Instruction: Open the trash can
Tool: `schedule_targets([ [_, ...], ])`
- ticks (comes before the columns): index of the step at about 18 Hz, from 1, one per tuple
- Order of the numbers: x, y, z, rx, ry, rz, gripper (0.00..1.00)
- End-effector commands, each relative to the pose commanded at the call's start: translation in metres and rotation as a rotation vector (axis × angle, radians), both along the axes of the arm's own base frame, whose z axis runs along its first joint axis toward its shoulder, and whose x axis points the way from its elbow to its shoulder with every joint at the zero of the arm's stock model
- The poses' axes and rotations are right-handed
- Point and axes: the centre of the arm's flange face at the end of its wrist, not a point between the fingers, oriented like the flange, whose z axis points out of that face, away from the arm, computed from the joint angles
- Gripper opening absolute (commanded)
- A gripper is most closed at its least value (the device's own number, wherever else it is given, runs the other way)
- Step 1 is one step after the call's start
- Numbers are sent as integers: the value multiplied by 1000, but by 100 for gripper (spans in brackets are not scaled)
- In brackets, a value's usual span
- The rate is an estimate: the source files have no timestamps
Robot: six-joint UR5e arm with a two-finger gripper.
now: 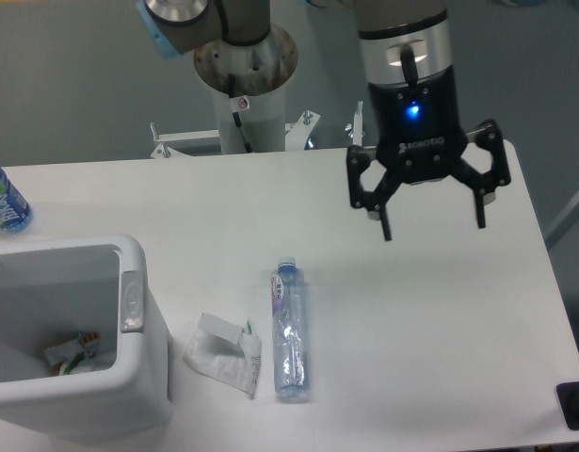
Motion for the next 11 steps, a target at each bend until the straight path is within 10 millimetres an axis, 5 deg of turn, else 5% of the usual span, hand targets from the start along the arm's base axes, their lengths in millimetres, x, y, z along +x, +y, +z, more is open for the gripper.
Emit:
schedule_targets([
  [11, -11, -11, -4, -28, 9, 5, 100],
])
